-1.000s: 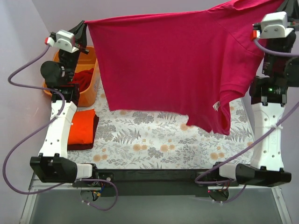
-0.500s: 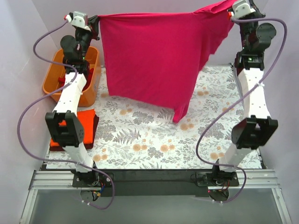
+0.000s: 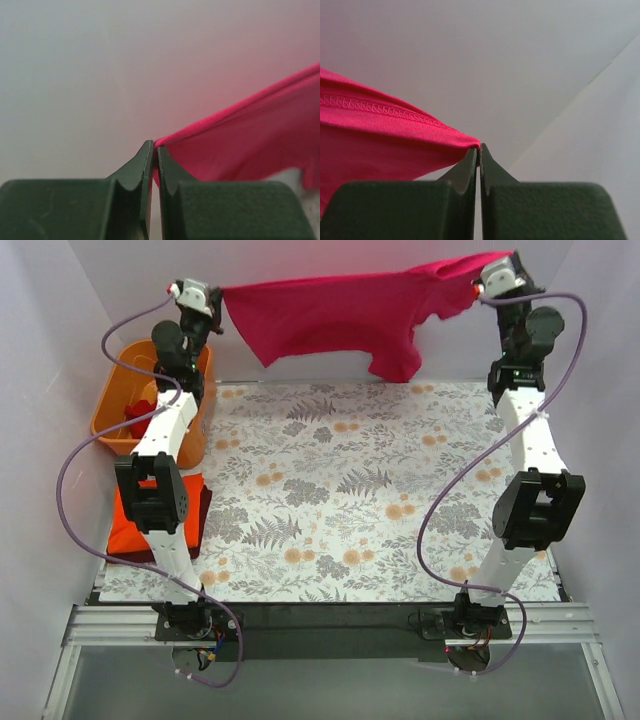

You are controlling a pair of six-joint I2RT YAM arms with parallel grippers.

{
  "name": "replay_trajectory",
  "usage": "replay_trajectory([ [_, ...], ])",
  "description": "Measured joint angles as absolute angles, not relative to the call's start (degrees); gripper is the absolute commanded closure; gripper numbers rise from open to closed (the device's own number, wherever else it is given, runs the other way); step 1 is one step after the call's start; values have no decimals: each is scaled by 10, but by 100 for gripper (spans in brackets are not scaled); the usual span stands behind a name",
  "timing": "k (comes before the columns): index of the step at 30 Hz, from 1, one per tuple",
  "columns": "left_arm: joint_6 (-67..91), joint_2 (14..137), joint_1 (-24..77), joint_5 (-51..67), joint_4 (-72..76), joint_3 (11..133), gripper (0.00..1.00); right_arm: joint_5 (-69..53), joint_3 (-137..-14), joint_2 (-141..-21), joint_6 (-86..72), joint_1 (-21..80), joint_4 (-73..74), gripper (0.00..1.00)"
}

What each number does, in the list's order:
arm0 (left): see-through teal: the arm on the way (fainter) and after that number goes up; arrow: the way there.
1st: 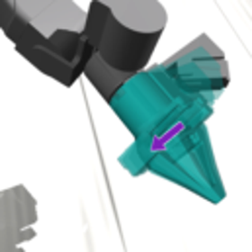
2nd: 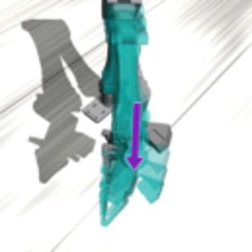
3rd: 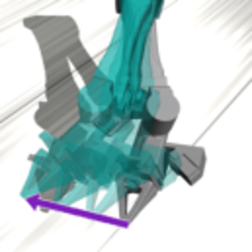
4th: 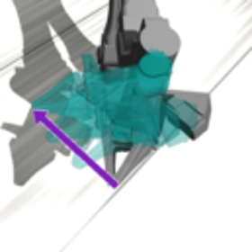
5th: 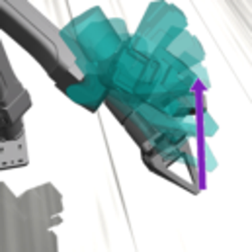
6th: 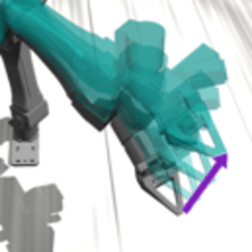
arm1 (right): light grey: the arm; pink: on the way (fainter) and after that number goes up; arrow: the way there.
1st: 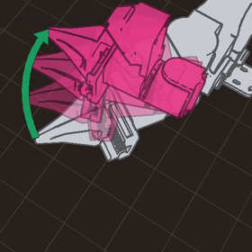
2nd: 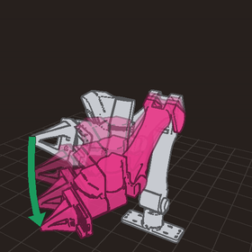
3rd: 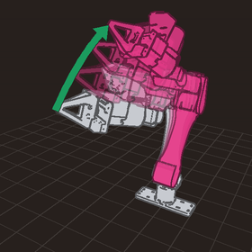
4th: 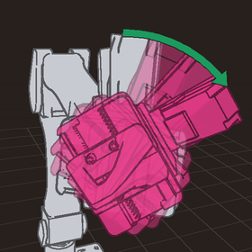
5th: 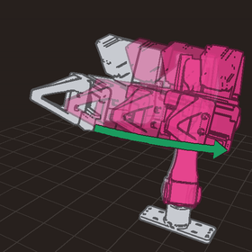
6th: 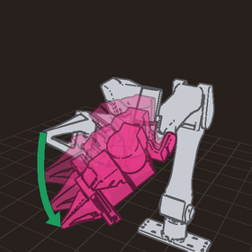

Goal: Fold and stack the t-shirts
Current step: Flatten the tshirt out

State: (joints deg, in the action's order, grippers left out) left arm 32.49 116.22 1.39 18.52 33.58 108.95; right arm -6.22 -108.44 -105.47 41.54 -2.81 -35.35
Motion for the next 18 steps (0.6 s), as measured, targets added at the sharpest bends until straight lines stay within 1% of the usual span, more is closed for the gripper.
replay_trajectory([
  [1, 318, 1152, 14, 191, 338, 1056, 100, -69, -1029, -1039, 424, -29, -372, 99],
  [3, 287, 1117, 15, 204, 346, 934, 100, -82, -948, -1028, 439, -29, -403, 99],
  [5, 263, 1106, 18, 211, 346, 850, 100, -97, -870, -1027, 456, -30, -423, 99],
  [7, 239, 1107, 23, 214, 330, 769, 100, -107, -804, -1028, 472, -30, -427, 99],
  [9, 224, 1112, 26, 214, 304, 724, 100, -116, -750, -1030, 485, -29, -424, 99],
  [12, 206, 1114, 27, 209, 253, 702, 100, -126, -707, -1030, 500, -28, -423, 99],
  [18, 190, 1109, 24, 213, 202, 719, 100, -138, -683, -1005, 535, -25, -420, 99],
])
